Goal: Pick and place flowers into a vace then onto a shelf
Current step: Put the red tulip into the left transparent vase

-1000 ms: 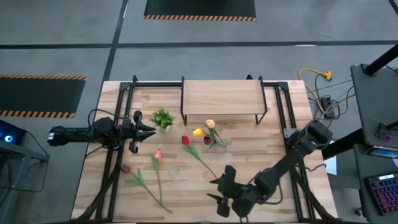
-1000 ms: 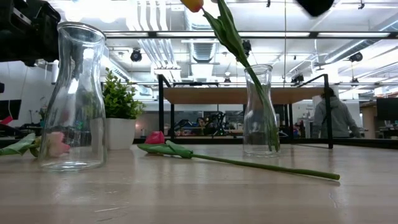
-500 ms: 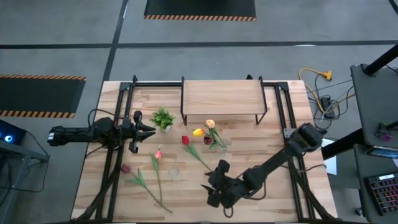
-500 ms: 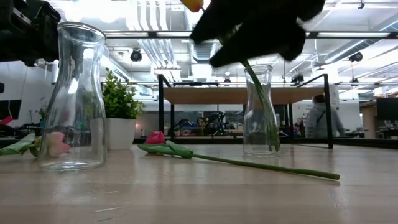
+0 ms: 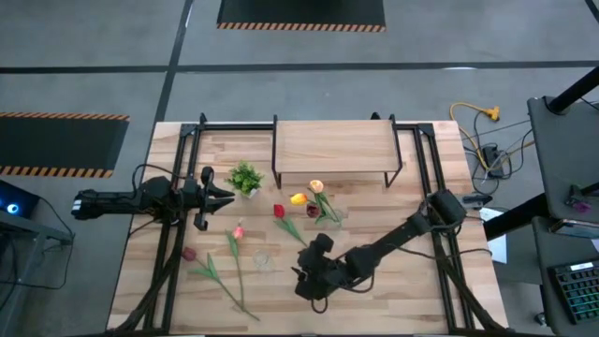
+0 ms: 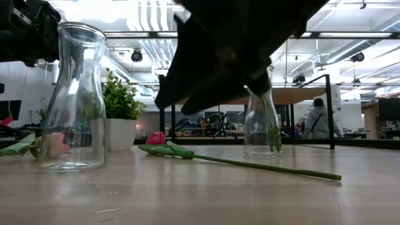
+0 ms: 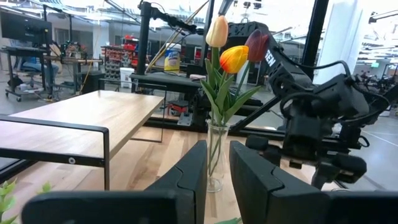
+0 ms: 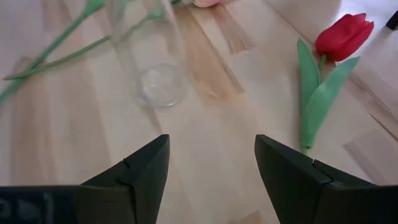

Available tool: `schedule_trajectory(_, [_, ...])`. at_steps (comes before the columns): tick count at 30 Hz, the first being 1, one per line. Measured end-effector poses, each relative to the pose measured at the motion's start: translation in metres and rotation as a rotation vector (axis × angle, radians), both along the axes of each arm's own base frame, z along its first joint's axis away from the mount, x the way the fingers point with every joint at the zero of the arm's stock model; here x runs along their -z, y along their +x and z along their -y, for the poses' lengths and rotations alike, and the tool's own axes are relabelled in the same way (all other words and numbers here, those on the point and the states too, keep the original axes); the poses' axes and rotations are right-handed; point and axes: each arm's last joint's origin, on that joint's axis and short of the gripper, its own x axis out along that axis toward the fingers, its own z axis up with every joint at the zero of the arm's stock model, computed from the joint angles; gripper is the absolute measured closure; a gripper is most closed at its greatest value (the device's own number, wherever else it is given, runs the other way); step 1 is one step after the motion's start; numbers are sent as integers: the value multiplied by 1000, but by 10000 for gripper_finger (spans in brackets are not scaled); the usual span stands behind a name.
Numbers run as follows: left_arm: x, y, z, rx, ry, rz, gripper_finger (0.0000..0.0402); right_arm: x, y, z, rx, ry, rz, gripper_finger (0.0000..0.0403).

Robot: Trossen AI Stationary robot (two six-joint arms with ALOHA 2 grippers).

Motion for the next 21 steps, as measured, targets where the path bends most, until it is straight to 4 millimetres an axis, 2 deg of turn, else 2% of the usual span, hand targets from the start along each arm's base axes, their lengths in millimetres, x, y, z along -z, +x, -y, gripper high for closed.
schedule_trajectory(7, [0, 0, 0, 0, 0, 0, 350, 6, 13, 17, 51, -3, 3, 177])
schedule_trajectory(13, [0, 0, 0, 0, 0, 0, 350, 20, 22, 36, 101, -12, -23, 177])
schedule_trajectory(21, [0, 0, 0, 0, 0, 0, 350, 26, 22, 48, 135, -27, -64, 177])
